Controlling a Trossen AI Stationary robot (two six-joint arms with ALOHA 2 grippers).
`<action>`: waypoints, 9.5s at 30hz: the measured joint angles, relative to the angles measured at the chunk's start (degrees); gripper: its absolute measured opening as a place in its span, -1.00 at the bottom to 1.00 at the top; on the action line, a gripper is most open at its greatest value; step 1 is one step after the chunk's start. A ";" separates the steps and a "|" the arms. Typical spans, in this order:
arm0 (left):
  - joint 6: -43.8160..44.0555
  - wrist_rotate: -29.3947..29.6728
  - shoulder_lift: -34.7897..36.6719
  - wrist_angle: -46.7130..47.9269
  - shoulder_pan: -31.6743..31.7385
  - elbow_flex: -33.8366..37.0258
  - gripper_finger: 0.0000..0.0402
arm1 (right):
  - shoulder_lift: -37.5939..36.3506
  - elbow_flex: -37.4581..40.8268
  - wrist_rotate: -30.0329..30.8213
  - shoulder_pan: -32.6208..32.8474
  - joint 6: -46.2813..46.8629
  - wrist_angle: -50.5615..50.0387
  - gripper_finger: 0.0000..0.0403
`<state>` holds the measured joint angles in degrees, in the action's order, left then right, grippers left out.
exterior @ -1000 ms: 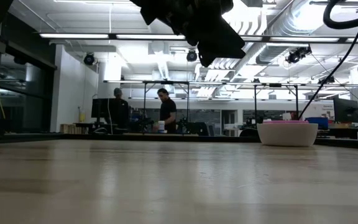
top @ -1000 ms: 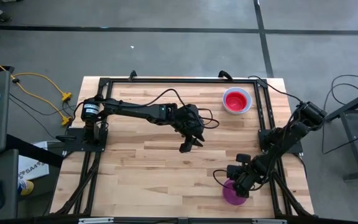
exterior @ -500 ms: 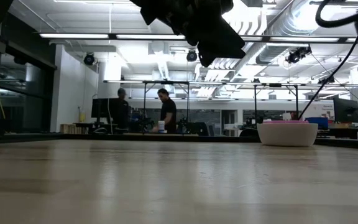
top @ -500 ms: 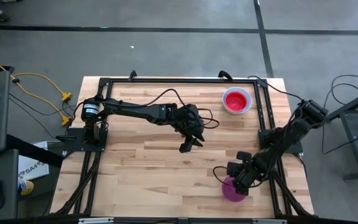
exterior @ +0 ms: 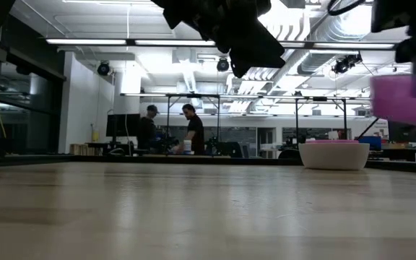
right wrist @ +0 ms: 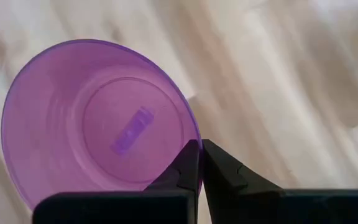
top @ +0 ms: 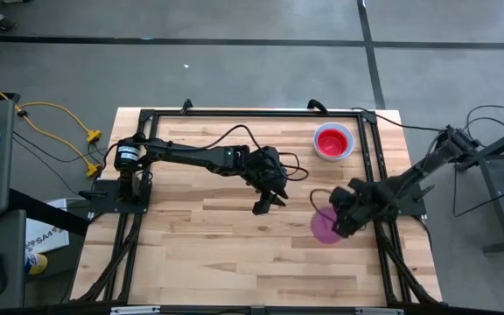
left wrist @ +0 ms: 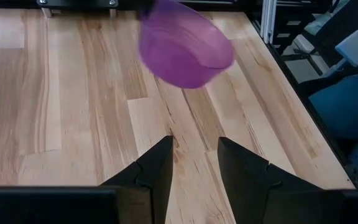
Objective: Nest bowls inside each other
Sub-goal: Stack the purple bowl on top of the pink bowl, then return to Home Position
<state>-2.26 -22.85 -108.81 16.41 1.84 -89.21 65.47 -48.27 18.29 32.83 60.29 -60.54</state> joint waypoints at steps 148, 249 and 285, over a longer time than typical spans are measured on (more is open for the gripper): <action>-0.04 3.37 -0.02 0.04 0.01 0.00 -0.37 | 2.39 3.28 -15.95 -89.47 -20.96 11.27 -0.93; 0.00 4.33 -0.02 0.02 0.01 0.02 -0.37 | -51.36 39.66 -26.49 -30.36 -28.89 54.74 -0.55; 0.00 4.33 -0.02 0.02 0.01 0.02 -0.37 | -58.07 47.76 -30.88 -21.12 -34.70 63.83 -0.55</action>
<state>-2.26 -18.52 -108.84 16.43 1.85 -89.19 7.39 -0.51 -12.60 11.71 25.59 3.29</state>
